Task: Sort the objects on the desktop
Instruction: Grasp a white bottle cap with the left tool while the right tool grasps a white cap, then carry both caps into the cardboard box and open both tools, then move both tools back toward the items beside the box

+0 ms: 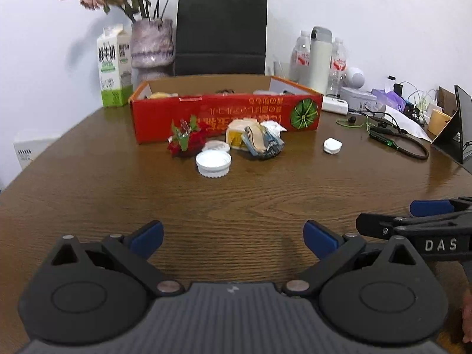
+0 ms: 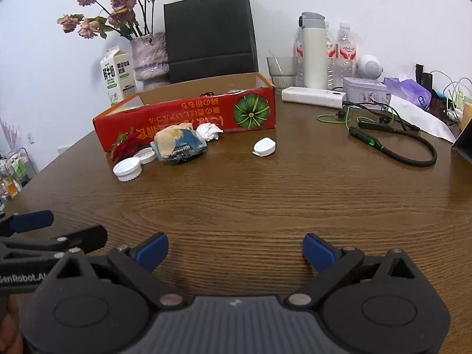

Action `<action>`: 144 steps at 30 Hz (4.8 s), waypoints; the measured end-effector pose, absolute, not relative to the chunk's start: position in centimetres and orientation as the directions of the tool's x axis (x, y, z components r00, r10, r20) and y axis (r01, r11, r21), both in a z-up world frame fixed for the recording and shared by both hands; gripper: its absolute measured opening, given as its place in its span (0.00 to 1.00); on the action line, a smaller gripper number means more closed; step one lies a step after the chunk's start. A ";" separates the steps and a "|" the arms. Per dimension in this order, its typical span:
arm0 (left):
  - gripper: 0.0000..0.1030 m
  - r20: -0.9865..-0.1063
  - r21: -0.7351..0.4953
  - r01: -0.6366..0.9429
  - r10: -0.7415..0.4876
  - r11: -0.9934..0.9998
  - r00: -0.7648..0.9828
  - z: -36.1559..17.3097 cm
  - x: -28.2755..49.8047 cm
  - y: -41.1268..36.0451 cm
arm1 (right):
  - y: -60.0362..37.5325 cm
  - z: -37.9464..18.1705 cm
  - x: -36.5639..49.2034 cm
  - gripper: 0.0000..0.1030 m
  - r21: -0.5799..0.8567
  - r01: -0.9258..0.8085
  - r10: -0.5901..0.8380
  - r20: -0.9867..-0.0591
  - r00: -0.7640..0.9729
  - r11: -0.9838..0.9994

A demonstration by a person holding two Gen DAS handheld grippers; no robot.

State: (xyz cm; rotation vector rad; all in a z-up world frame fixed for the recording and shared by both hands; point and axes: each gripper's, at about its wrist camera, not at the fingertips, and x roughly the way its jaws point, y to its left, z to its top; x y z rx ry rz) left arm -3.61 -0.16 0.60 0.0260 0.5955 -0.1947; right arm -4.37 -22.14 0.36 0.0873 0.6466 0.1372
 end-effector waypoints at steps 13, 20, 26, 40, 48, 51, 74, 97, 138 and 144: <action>0.75 -0.611 -0.108 0.131 -0.170 0.985 0.773 0.6 7.6 1.1 | -23.2 1.4 7.9 0.65 0.029 -0.133 0.121 -0.628 0.769 0.991; 0.40 -0.610 -0.079 0.119 -0.143 0.990 0.780 0.2 8.6 0.9 | -22.7 0.7 12.8 0.24 0.013 -0.129 0.109 -0.630 0.769 0.992; 0.40 -0.610 -0.084 0.149 -0.169 0.985 0.774 0.4 7.1 0.3 | -21.2 1.5 10.7 0.24 0.038 -0.189 0.174 -0.597 0.783 0.981; 0.40 -0.498 -0.081 0.183 -0.198 0.980 0.844 5.1 -1.6 0.0 | -17.8 4.1 0.8 0.24 0.103 -0.295 0.304 -0.526 0.794 0.950; 0.40 -0.489 -0.080 0.205 -0.218 0.975 0.845 5.1 -5.2 -0.4 | -17.7 4.3 -4.8 0.24 0.111 -0.299 0.312 -0.522 0.794 0.948; 0.40 -0.500 -0.076 0.215 -0.224 0.974 0.836 4.8 -5.8 -0.7 | -17.9 3.8 -6.1 0.24 0.120 -0.293 0.310 -0.536 0.785 0.948; 0.40 -0.475 -0.145 0.227 -0.269 0.963 0.838 6.9 -1.8 1.2 | -21.0 6.0 -3.9 0.24 0.108 -0.270 0.288 -0.496 0.820 0.957; 0.40 -0.729 0.076 0.053 0.019 0.996 0.684 6.6 37.3 3.3 | -17.5 6.7 40.3 0.25 0.030 -0.198 0.155 -0.742 0.653 0.980; 1.00 -0.526 -0.060 0.144 -0.153 0.988 0.837 2.8 -1.9 0.3 | -21.8 3.9 -1.5 0.94 0.093 -0.217 0.231 -0.557 0.798 0.972; 1.00 -0.550 -0.112 0.118 -0.161 0.987 0.819 1.2 -3.7 2.2 | -22.3 2.2 -6.0 0.97 0.179 -0.248 0.305 -0.511 0.804 0.952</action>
